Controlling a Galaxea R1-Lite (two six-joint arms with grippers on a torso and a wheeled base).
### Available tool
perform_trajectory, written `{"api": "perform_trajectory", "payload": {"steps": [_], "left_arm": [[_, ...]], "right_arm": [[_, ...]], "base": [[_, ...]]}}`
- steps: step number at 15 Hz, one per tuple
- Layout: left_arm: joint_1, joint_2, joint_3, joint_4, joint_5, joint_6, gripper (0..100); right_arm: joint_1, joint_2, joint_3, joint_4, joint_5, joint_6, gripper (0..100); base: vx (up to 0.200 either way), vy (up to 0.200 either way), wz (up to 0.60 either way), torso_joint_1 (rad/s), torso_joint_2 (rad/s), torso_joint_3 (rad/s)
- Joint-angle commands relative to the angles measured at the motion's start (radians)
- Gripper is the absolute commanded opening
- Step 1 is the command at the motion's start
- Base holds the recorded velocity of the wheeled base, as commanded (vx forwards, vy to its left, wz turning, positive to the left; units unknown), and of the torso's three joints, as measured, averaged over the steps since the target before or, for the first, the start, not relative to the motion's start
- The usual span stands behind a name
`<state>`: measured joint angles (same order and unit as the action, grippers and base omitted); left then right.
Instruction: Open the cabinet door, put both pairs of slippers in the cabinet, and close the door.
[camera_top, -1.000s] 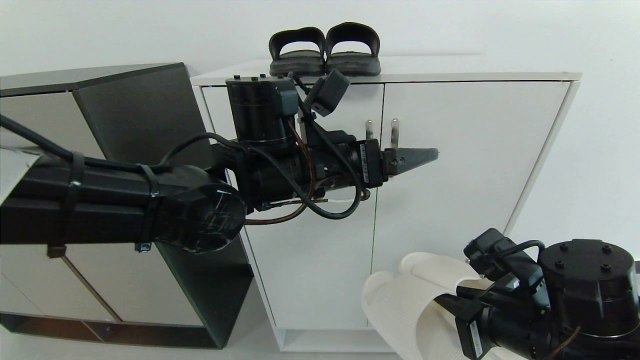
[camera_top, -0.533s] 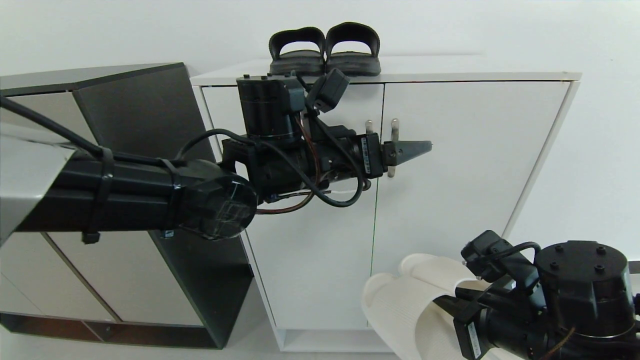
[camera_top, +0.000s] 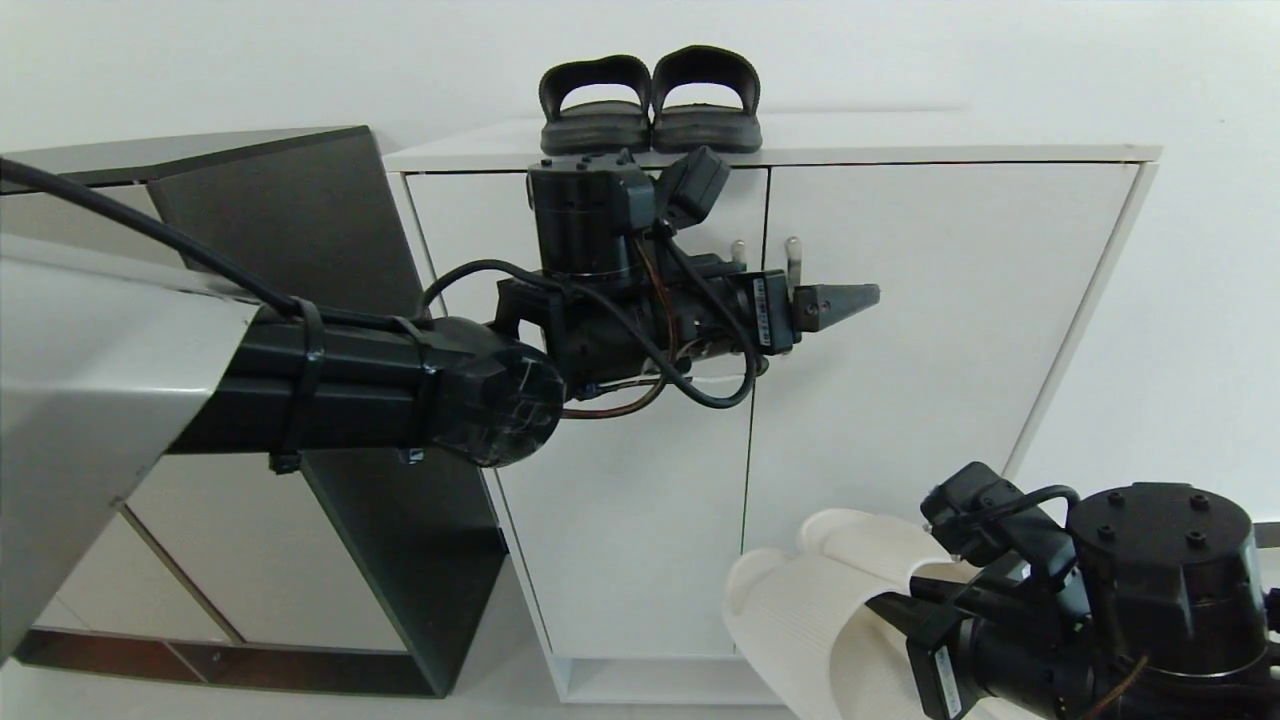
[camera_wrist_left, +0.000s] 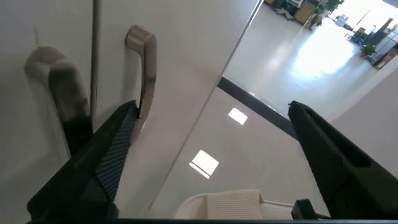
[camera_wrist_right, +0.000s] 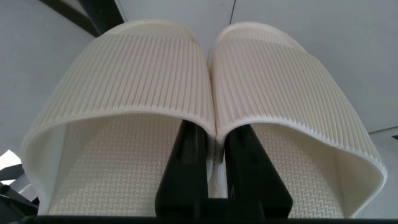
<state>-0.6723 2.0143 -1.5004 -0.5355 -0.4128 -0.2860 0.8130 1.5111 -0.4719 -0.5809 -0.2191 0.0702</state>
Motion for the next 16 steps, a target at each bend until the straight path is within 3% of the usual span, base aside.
{"api": "perform_trajectory", "payload": {"steps": [1,3,6,12,16], "left_arm": [[-0.004,0.015,-0.012,-0.001,0.009,-0.002,0],[-0.004,0.009,-0.011,-0.001,0.009,-0.002,0],[-0.021,-0.029,0.035,-0.004,0.009,-0.002,0],[-0.095,-0.226,0.287,-0.060,0.014,-0.001,0],[-0.096,-0.377,0.427,-0.060,0.015,-0.001,0]], "right_arm": [[0.000,0.001,0.001,-0.001,0.000,0.000,0],[0.000,-0.005,0.007,0.001,0.004,0.002,0],[0.000,-0.031,0.038,0.001,0.104,0.000,0],[0.002,-0.060,0.068,0.003,0.155,-0.038,0],[0.011,-0.060,0.070,0.009,0.153,-0.046,0]], "base": [[0.000,0.000,0.00,0.000,0.00,0.000],[0.000,0.000,0.00,0.000,0.00,0.000],[0.000,0.000,0.00,0.000,0.00,0.000],[0.000,0.000,0.00,0.000,0.00,0.000],[0.000,0.000,0.00,0.000,0.00,0.000]]}}
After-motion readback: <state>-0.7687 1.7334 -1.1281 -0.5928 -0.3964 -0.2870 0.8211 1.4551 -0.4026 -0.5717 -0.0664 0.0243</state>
